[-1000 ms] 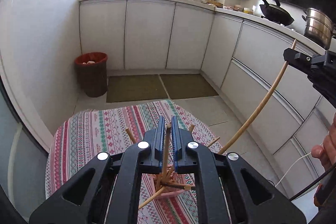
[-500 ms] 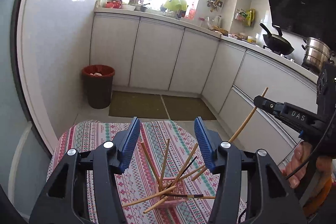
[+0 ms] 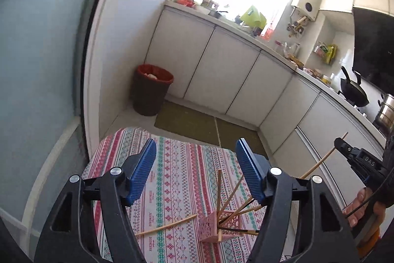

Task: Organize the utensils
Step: 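Open the left gripper to drop the chopstick into the basket, then lower the left gripper onto another loose chopstick and grasp it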

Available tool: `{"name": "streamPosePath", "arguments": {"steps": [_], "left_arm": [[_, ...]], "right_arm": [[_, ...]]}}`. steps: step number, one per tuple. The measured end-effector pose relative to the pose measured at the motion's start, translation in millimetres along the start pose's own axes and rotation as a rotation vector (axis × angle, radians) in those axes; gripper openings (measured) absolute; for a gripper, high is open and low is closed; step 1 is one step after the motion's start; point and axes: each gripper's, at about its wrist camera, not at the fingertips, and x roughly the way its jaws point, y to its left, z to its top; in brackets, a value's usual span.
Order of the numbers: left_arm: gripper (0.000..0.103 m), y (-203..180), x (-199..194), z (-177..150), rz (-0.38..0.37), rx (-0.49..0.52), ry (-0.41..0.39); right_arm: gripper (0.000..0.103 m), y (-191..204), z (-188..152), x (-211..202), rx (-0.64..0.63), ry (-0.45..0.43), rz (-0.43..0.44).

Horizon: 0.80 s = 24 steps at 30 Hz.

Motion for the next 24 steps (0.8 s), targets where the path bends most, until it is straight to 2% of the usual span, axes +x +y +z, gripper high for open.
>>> {"name": "streamPosePath", "arguments": {"steps": [3, 4, 7, 8, 9, 11, 12, 14, 16, 20, 21, 22, 24], "left_arm": [[0.073, 18.0, 18.3, -11.3, 0.063, 0.008, 0.085], [0.076, 24.9, 31.3, -19.1, 0.1, 0.026, 0.141], [0.076, 44.9, 81.9, -55.8, 0.201, 0.121, 0.388], [0.076, 57.3, 93.8, -69.9, 0.225, 0.102, 0.451], [0.076, 72.8, 103.1, -86.8, 0.231, 0.049, 0.514], [0.074, 113.5, 117.8, -126.8, 0.2, -0.182, 0.655], [0.074, 128.8, 119.4, -141.7, 0.181, -0.302, 0.688], [0.074, 156.6, 120.2, -173.5, 0.172, -0.555, 0.728], [0.071, 170.6, 122.5, -192.2, 0.224, -0.686, 0.732], [0.069, 166.4, 127.2, -184.5, 0.355, -0.68, 0.653], [0.07, 164.9, 133.2, -182.0, 0.37, -0.689, 0.652], [0.075, 162.3, 137.8, -180.4, 0.396, -0.7, 0.649], [0.076, 154.7, 146.7, -178.5, 0.423, -0.719, 0.64]], "right_arm": [[0.006, 3.1, -0.5, -0.3, -0.001, 0.001, 0.0], [0.006, 3.4, -1.3, -0.9, 0.003, 0.002, 0.002], [0.006, 4.7, -1.5, -4.0, 0.014, 0.007, 0.012], [0.006, 5.8, -1.0, -5.2, 0.015, 0.008, 0.016], [0.006, 6.7, -0.6, -7.1, 0.012, 0.008, 0.019], [0.006, 9.6, 0.5, -10.8, 0.001, 0.002, 0.027], [0.006, 10.6, 1.3, -11.9, -0.002, -0.002, 0.029], [0.006, 10.8, 1.8, -13.9, -0.001, -0.006, 0.036], [0.006, 7.9, 2.3, -14.2, 0.011, -0.004, 0.042], [0.006, 0.0, 1.8, -13.7, 0.037, 0.005, 0.052], [0.006, -1.9, 2.3, -13.1, 0.04, 0.006, 0.052], [0.006, -3.8, 2.5, -12.8, 0.043, 0.006, 0.052], [0.006, -7.2, 2.5, -12.3, 0.043, 0.005, 0.053]]}}
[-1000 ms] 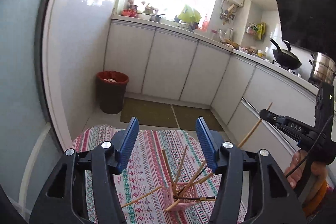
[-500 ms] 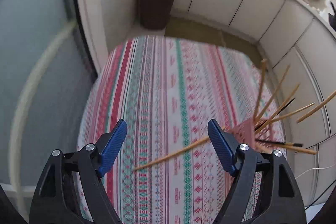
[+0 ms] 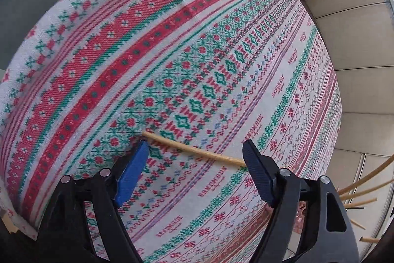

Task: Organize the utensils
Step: 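Lower the left gripper onto another loose chopstick and grasp it, then carry the chopstick upright above the basket with the left gripper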

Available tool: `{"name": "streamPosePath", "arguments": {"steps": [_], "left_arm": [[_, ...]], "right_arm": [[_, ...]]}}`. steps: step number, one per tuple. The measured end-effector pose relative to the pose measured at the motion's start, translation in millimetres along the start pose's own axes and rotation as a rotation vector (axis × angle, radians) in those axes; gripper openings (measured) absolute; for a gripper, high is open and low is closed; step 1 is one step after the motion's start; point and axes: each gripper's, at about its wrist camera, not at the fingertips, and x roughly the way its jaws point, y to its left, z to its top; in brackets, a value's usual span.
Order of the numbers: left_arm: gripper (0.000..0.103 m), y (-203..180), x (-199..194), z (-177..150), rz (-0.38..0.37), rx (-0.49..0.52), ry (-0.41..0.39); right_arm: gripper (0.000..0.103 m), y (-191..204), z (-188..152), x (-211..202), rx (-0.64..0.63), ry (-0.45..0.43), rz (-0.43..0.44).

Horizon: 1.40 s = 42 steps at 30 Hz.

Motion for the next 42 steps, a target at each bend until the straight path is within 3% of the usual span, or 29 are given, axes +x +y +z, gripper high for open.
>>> {"name": "streamPosePath", "arguments": {"steps": [5, 9, 10, 13, 14, 15, 16, 18, 20, 25, 27, 28, 31, 34, 36, 38, 42], "left_arm": [[0.079, -20.2, 8.4, 13.0, 0.035, -0.06, -0.082], [0.078, -47.1, 17.6, 31.2, 0.143, 0.051, -0.153], [0.073, -58.7, 23.3, 37.4, 0.211, 0.132, -0.181], [0.046, -84.8, 32.5, 44.5, 0.35, 0.362, -0.27], [0.022, -90.3, 32.7, 47.5, 0.322, 0.402, -0.268], [0.015, -93.5, 31.5, 50.8, 0.299, 0.426, -0.258], [0.012, -93.4, 29.3, 56.9, 0.236, 0.436, -0.227], [0.009, -88.6, 22.0, 65.5, 0.177, 0.437, -0.209], [0.007, -83.7, 12.6, 69.7, 0.161, 0.449, -0.214], [0.01, -62.8, -2.5, 70.6, 0.06, 0.444, -0.119], [0.035, -56.7, -2.1, 72.7, 0.079, 0.43, -0.095], [0.06, -52.5, -0.5, 73.8, 0.075, 0.405, -0.071], [0.062, -55.5, 7.1, 79.4, 0.085, 0.391, -0.09], [0.06, -75.1, 26.2, 79.0, 0.223, 0.468, -0.108], [0.053, -92.6, 35.1, 63.5, 0.325, 0.581, -0.134], [0.015, -101.1, 34.7, 44.7, 0.31, 0.647, -0.148], [0.004, -90.4, 25.8, 16.4, 0.238, 0.666, -0.147]], "right_arm": [[0.006, -10.4, 1.4, 4.2, -0.001, 0.003, -0.003], [0.006, -18.6, 0.7, 10.9, 0.007, 0.014, -0.005], [0.006, -20.0, 0.3, 12.3, 0.007, 0.018, -0.006], [0.006, -21.5, 0.4, 14.8, 0.006, 0.022, -0.008], [0.006, -22.2, 0.6, 14.6, 0.007, 0.022, -0.008], [0.006, -22.8, 0.9, 14.7, 0.01, 0.021, -0.007], [0.006, -23.6, 1.3, 14.8, 0.012, 0.022, -0.008], [0.006, -25.4, 2.5, 15.5, 0.014, 0.025, -0.013], [0.006, -26.2, 2.8, 16.3, 0.02, 0.026, -0.017], [0.006, -28.3, 1.0, 14.7, 0.037, 0.022, -0.016], [0.006, -27.6, -0.1, 15.1, 0.038, 0.024, -0.018], [0.006, -27.4, -0.4, 15.4, 0.039, 0.025, -0.021], [0.006, -27.5, 0.2, 14.1, 0.041, 0.025, -0.023], [0.006, -26.4, 3.1, 12.4, 0.038, 0.02, -0.027], [0.006, -25.2, 3.6, 9.8, 0.037, 0.014, -0.027], [0.006, -24.1, 4.3, 6.6, 0.038, 0.008, -0.024], [0.006, -20.2, 3.7, 0.3, 0.043, 0.013, -0.015]]}}
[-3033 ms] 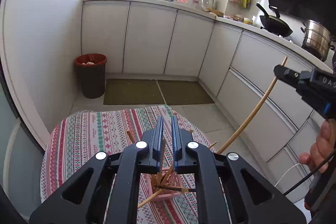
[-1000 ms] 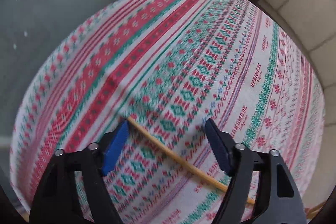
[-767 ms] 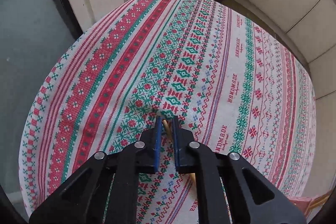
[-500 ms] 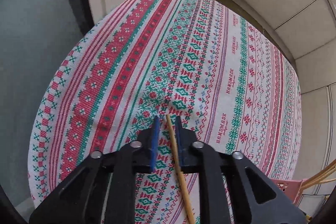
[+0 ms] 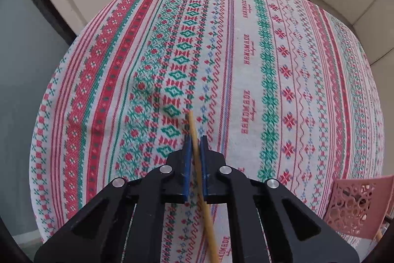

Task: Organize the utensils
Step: 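Carry the chopstick upright above the basket with the left gripper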

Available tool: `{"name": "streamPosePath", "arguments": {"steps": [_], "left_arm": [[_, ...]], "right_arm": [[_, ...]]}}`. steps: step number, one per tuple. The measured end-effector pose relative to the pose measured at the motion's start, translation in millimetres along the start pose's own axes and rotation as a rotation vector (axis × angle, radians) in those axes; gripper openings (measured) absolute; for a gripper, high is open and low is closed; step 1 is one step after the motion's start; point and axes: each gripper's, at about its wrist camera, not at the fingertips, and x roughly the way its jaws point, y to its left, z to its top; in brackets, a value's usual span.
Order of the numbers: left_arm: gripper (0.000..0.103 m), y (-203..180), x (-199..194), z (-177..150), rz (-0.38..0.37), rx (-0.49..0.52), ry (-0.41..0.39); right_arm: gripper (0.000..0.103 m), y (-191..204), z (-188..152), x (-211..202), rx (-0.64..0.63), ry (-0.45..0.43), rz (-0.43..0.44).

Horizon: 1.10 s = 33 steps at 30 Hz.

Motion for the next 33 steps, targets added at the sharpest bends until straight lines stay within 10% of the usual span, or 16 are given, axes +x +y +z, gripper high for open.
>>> {"name": "streamPosePath", "arguments": {"steps": [9, 22, 33], "left_arm": [[0.004, 16.5, -113.2, -79.3, -0.093, 0.095, -0.207], [0.004, -13.4, -329.1, -82.4, -0.261, 0.212, -0.672], [0.004, -84.5, -371.3, -53.1, -0.359, 0.377, -0.682]], "right_arm": [[0.006, 7.9, -6.5, -34.0, -0.009, -0.013, 0.02], [0.006, 9.4, 6.5, -61.4, 0.005, -0.046, 0.005], [0.006, -1.3, 22.6, -72.2, -0.003, -0.07, -0.026]]}}
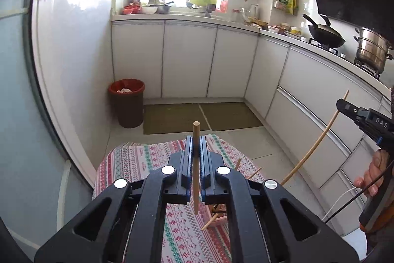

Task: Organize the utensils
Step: 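Carry the chopstick upright above the basket with the left gripper, then open the left gripper to drop the chopstick into the basket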

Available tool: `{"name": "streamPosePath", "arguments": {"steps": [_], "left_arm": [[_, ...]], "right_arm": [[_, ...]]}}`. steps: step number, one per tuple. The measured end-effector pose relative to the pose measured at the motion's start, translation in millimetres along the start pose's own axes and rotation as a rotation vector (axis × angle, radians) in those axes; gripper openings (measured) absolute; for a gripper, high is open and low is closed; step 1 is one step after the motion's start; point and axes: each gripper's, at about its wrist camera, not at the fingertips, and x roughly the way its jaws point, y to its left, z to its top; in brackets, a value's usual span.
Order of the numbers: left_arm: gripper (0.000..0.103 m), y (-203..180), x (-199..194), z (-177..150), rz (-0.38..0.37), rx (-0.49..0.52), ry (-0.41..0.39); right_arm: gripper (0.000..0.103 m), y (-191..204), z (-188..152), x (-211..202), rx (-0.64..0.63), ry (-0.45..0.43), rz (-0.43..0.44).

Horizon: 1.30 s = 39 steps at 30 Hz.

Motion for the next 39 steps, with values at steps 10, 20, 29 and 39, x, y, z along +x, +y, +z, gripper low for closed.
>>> {"name": "streamPosePath", "arguments": {"steps": [10, 20, 29, 39], "left_arm": [[0.004, -46.3, 49.7, -2.7, -0.051, 0.063, 0.038], [0.008, -44.9, 120.0, -57.9, -0.071, 0.055, 0.162], [0.02, -5.2, 59.3, -26.5, -0.073, -0.059, -0.016], [0.025, 29.3, 64.9, -48.8, -0.054, -0.145, -0.003]], "right_arm": [[0.006, -20.1, 1.4, 10.0, 0.025, 0.005, -0.014], [0.006, -28.1, -7.1, 34.1, 0.047, 0.038, -0.013], [0.006, -11.9, -18.1, 61.6, 0.021, 0.07, -0.012], [0.009, 9.7, -61.1, 116.5, -0.057, 0.11, -0.002]]}}
